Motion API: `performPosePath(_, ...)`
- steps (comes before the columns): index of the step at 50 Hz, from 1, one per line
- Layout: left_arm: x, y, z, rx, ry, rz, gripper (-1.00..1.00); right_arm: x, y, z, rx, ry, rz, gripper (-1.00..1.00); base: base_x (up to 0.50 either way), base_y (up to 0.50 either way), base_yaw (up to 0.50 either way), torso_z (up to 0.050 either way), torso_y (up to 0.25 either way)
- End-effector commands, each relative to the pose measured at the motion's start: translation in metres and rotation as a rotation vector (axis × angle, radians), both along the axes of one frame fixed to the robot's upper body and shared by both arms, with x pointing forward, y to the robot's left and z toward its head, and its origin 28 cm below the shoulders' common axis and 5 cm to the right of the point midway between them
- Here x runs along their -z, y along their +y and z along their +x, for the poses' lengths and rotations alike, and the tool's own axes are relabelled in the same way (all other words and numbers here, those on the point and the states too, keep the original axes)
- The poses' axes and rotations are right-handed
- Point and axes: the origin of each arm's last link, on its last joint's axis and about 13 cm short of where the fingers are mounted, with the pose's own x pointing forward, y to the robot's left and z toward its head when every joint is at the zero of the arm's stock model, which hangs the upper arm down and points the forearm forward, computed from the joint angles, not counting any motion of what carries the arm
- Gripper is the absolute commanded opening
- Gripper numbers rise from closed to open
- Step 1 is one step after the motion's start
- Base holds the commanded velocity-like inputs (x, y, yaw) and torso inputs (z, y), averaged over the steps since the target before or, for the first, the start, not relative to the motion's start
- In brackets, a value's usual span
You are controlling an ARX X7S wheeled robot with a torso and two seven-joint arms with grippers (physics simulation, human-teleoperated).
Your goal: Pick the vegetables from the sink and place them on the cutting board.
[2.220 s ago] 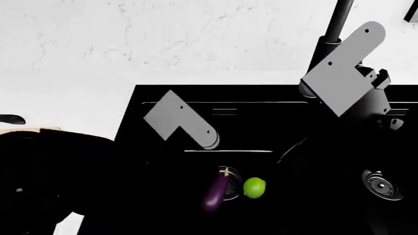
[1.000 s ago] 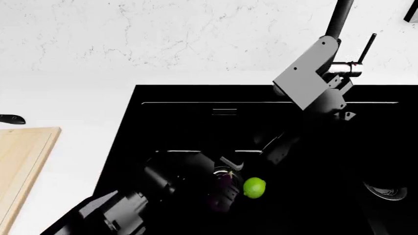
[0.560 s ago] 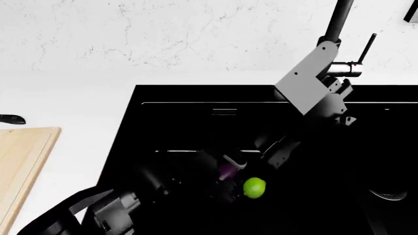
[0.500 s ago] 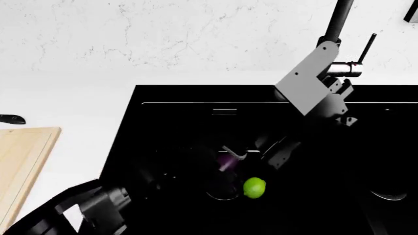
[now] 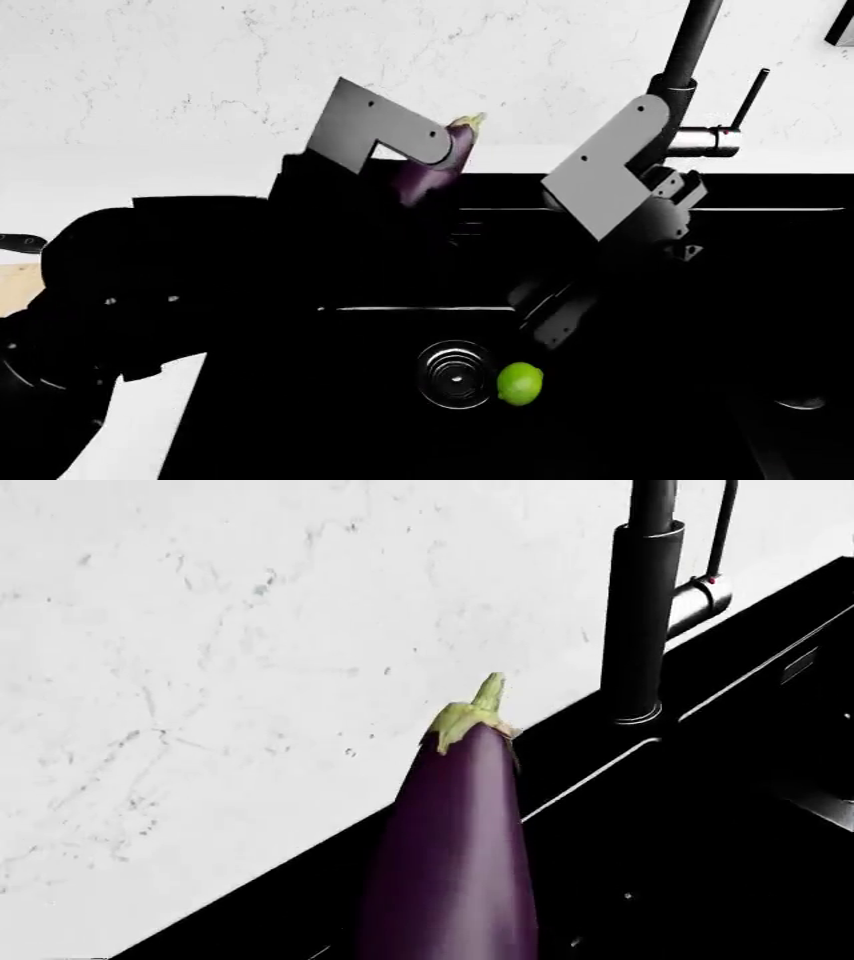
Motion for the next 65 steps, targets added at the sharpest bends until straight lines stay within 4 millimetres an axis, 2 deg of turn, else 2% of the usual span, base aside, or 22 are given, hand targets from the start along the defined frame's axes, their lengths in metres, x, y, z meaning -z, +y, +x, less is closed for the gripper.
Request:
performPosePath(1, -0.036, 0.019, -0.016, -0.045, -0.11, -0.095, -1.0, 0.008, 0.005, 0.01, 0.042, 0.046, -0.026, 1.0, 0.0, 0.0, 0.0, 0.0, 0.0)
performPosePath(11, -0.047, 0.027, -0.018, -0.067, -0.139, -0.146, -1.0, 0.025, 0.013, 0.025, 0.036, 0.153, -0.078, 1.0, 0.0, 0.0, 0.0, 0.0, 0.0)
performPosePath(18, -0.048, 0.031, -0.019, -0.072, -0.142, -0.168, -1.0, 0.043, 0.021, 0.036, 0.029, 0.263, -0.131, 1.0, 0.0, 0.0, 0.0, 0.0, 0.0)
performPosePath(28, -0.048, 0.032, -0.021, -0.065, -0.142, -0.184, -1.0, 0.058, 0.023, 0.041, 0.029, 0.345, -0.158, 1.0, 0.0, 0.0, 0.0, 0.0, 0.0)
performPosePath(42, -0.046, 0.03, -0.019, -0.053, -0.132, -0.197, -1.0, 0.08, 0.025, 0.052, 0.039, 0.404, -0.15, 1.0, 0.0, 0.0, 0.0, 0.0, 0.0)
performPosePath(51, -0.046, 0.029, -0.02, -0.047, -0.13, -0.199, -1.0, 0.088, 0.027, 0.066, 0.044, 0.402, -0.104, 1.0, 0.0, 0.0, 0.0, 0.0, 0.0)
performPosePath(65, -0.043, 0.029, -0.018, -0.042, -0.123, -0.2, -1.0, 0.117, 0.029, 0.079, 0.051, 0.468, -0.127, 1.0, 0.0, 0.0, 0.0, 0.0, 0.0)
